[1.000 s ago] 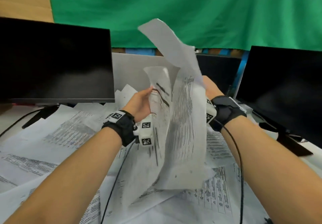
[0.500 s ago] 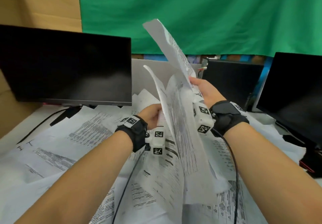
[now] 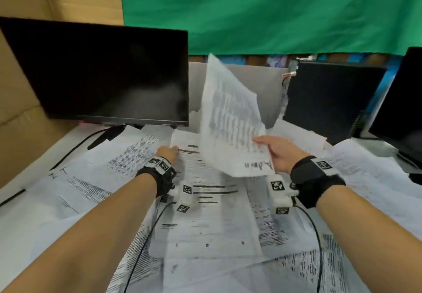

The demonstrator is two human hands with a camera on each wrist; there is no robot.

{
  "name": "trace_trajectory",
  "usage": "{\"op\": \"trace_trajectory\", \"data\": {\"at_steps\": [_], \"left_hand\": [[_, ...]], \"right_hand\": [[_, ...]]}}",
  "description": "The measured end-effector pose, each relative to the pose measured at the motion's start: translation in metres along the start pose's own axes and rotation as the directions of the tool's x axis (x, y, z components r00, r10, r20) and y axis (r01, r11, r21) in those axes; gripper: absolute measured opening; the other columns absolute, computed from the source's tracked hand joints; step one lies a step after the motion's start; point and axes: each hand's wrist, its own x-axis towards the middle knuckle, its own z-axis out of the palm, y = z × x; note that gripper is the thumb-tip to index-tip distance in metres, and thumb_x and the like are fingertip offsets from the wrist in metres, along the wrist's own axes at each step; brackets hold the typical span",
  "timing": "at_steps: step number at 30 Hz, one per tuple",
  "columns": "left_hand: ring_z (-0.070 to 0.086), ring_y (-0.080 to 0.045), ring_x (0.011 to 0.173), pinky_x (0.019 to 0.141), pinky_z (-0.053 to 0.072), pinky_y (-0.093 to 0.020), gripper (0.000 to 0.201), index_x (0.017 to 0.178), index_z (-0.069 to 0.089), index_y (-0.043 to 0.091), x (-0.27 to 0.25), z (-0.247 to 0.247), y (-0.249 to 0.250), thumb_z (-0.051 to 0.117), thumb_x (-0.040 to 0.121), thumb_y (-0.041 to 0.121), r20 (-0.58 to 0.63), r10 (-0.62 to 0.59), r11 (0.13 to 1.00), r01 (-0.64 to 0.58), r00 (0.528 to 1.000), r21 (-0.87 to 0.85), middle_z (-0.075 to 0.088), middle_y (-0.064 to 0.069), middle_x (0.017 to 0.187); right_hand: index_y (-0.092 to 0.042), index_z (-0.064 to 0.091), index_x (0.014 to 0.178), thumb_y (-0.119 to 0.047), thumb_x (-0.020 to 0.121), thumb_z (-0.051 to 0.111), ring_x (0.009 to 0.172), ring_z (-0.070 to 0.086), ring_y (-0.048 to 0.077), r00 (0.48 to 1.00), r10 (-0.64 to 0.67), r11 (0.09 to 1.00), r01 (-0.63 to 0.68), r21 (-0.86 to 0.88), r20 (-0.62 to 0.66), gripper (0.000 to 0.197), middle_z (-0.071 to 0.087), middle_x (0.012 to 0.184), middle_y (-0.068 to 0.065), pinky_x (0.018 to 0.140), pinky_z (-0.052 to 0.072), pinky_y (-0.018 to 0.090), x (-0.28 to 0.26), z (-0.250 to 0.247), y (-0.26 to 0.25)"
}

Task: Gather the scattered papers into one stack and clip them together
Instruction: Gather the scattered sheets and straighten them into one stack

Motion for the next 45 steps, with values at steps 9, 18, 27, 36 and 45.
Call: {"op": "trace_trajectory", "data": {"at_steps": [9, 18, 27, 36, 45], "left_hand": [[0.056, -0.025, 0.111, 0.098, 0.044, -0.045, 0.065, 0.125, 0.051, 0.016, 0.007, -0.003, -0.029, 0.053, 0.082, 0.065, 0.193, 0.138, 0.969, -0.091, 0.972, -0.231, 0.057, -0.004, 0.128], [0.063, -0.007, 0.098, 0.077, 0.054, -0.015, 0.052, 0.140, 0.030, 0.019, -0.096, -0.056, 0.037, 0.051, 0.095, 0.002, -0.066, 0.608, 0.700, -0.574, 0.791, -0.425, 0.059, -0.001, 0.120], [0.052, 0.018, 0.088, 0.078, 0.040, -0.003, 0.024, 0.124, 0.036, 0.000, -0.157, -0.100, 0.128, 0.036, 0.100, 0.003, -0.413, 0.893, 0.153, -0.983, 0.181, -0.100, 0.052, 0.029, 0.103], [0.056, -0.009, 0.113, 0.106, 0.042, -0.040, 0.046, 0.135, 0.045, 0.009, -0.101, -0.055, 0.039, 0.053, 0.096, 0.032, -0.103, 0.647, 0.668, -0.626, 0.756, -0.403, 0.057, 0.003, 0.126], [0.056, -0.005, 0.114, 0.101, 0.044, -0.025, 0.030, 0.126, 0.047, 0.021, -0.102, -0.041, 0.080, 0.047, 0.099, 0.032, -0.398, 0.699, 0.455, -0.799, 0.594, -0.394, 0.058, 0.009, 0.120]], "right_hand": [[0.010, 0.054, 0.125, -0.002, 0.095, 0.056, 0.110, 0.064, 0.040, 0.969, 0.244, 0.918, -0.244, -0.311, -0.039, 0.033, 0.064, 0.121, 0.029, 0.078, 0.057, 0.045, -0.002, 0.022, 0.090], [-0.006, 0.039, 0.144, -0.056, 0.076, 0.074, 0.122, 0.059, 0.024, 0.984, -0.178, 0.906, 0.153, -0.396, -0.026, 0.091, 0.054, 0.140, 0.006, 0.102, 0.048, 0.036, -0.027, 0.009, 0.027], [-0.013, 0.056, 0.128, -0.044, 0.075, 0.074, 0.106, 0.068, 0.020, 0.744, -0.664, 0.733, 0.632, -0.251, -0.068, 0.064, 0.069, 0.119, 0.003, 0.094, 0.054, 0.046, -0.072, 0.064, -0.059], [-0.023, 0.061, 0.121, -0.018, 0.088, 0.070, 0.104, 0.068, 0.004, 0.861, -0.504, 0.826, 0.502, -0.255, 0.065, 0.035, 0.072, 0.113, -0.009, 0.104, 0.048, 0.038, -0.063, 0.046, 0.017], [-0.016, 0.061, 0.122, -0.027, 0.082, 0.077, 0.106, 0.068, 0.011, 0.740, -0.673, 0.724, 0.655, -0.215, -0.010, 0.044, 0.071, 0.114, -0.002, 0.092, 0.055, 0.025, -0.056, 0.077, -0.020]]}}
